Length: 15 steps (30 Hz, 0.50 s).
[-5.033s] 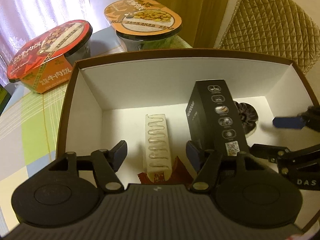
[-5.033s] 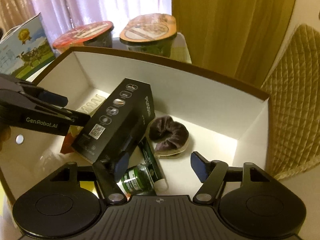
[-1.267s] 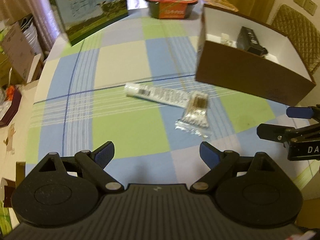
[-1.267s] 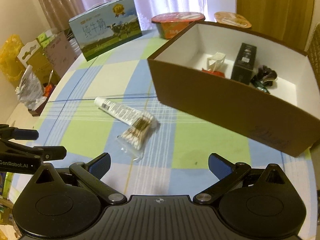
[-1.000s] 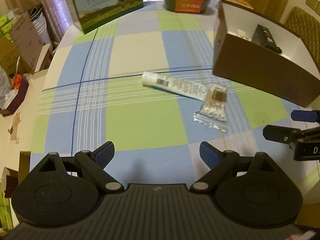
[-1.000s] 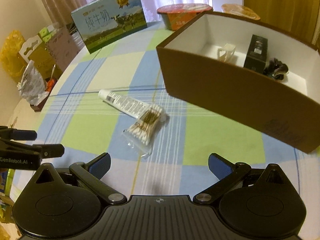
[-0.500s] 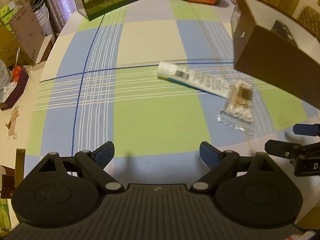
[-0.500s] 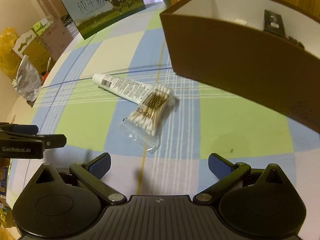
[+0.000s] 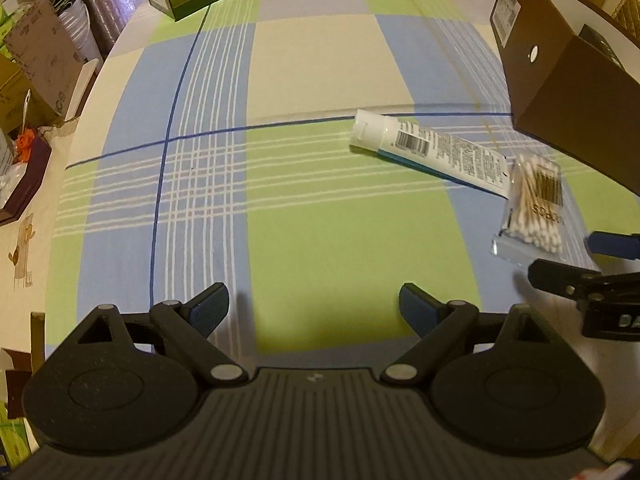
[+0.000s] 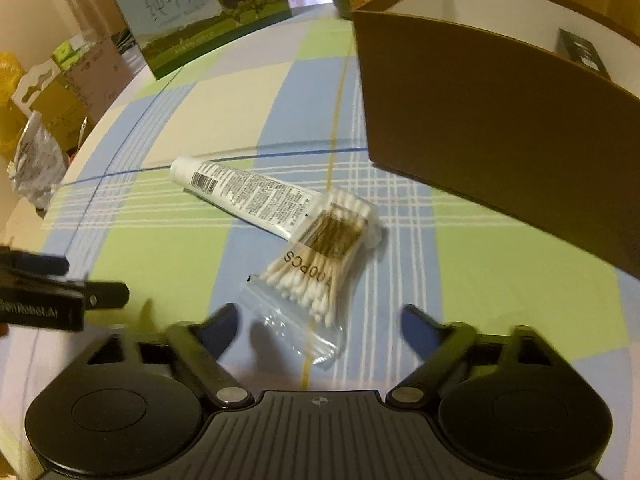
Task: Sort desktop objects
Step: 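Move both open tools toward the white lotion tube and cotton swab bag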
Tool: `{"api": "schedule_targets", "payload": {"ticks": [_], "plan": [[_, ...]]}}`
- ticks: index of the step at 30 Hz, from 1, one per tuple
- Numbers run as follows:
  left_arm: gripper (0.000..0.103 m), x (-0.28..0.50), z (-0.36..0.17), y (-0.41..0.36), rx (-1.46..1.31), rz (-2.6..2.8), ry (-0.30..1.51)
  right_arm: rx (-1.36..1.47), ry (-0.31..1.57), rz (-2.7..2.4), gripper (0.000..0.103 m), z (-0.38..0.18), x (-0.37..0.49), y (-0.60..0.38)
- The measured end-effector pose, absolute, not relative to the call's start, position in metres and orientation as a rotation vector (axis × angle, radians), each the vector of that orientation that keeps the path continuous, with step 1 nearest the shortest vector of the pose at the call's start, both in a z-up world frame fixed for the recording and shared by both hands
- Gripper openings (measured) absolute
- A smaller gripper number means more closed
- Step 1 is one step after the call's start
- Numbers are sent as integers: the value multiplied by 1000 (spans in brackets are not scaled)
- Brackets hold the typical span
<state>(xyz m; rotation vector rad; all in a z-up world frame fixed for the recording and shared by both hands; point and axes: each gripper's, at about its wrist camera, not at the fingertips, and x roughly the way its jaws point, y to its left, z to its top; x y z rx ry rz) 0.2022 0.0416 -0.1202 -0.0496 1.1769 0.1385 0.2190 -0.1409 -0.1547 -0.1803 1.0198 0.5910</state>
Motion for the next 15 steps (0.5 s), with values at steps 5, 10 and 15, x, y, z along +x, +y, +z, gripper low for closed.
{"api": "schedule_targets", "payload": {"ticks": [5,10,15], "plan": [[90,214,-122,45,-39,116,1175,-286,993,609,20,-154,218,-148],[90,223,-125,43,-26,93,1184,-326,1020,586,4,-151,221,-182],[90,228,-124,41,-19,60,1182,-251,1067,554,21,-144,229,-207]]}}
